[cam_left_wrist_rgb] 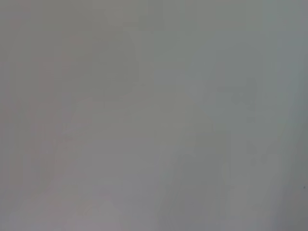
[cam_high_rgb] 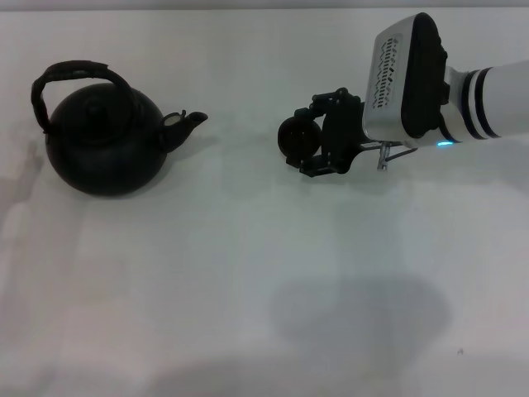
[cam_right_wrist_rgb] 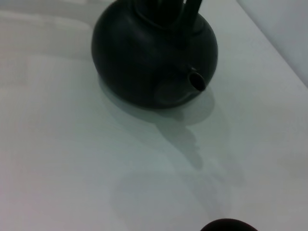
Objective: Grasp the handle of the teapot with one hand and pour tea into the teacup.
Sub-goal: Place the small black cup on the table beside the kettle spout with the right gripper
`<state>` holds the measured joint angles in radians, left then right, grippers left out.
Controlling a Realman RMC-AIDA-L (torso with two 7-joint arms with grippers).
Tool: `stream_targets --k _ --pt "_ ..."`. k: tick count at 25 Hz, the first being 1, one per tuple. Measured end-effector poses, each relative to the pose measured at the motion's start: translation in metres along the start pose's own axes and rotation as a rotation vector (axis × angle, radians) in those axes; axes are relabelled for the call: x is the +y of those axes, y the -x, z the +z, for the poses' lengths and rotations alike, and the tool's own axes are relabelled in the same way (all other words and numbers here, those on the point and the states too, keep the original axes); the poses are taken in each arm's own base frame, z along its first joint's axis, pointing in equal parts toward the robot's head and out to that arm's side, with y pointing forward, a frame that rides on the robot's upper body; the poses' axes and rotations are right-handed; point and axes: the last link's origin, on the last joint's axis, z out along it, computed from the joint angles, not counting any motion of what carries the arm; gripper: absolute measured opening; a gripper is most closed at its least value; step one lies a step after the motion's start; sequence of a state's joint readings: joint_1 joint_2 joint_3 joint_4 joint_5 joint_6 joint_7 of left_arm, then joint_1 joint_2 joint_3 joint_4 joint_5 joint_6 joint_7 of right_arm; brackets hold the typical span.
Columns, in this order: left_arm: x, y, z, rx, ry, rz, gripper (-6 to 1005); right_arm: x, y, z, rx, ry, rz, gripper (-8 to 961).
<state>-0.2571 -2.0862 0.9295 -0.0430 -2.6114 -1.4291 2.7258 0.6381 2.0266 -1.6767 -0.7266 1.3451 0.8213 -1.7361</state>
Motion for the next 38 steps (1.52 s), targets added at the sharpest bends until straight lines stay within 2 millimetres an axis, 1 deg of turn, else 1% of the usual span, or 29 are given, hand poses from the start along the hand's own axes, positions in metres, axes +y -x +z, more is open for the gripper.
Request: stream_targets --k 13,38 --pt "0.000 0.000 -0.001 0.000 -0.002 0.000 863 0.002 -0.010 0.001 0.027 -0.001 0.015 737" --pt "-0.001 0.001 -0.002 -0.002 -0.005 0.000 863 0.002 -0.018 0.001 0.035 -0.029 0.040 741"
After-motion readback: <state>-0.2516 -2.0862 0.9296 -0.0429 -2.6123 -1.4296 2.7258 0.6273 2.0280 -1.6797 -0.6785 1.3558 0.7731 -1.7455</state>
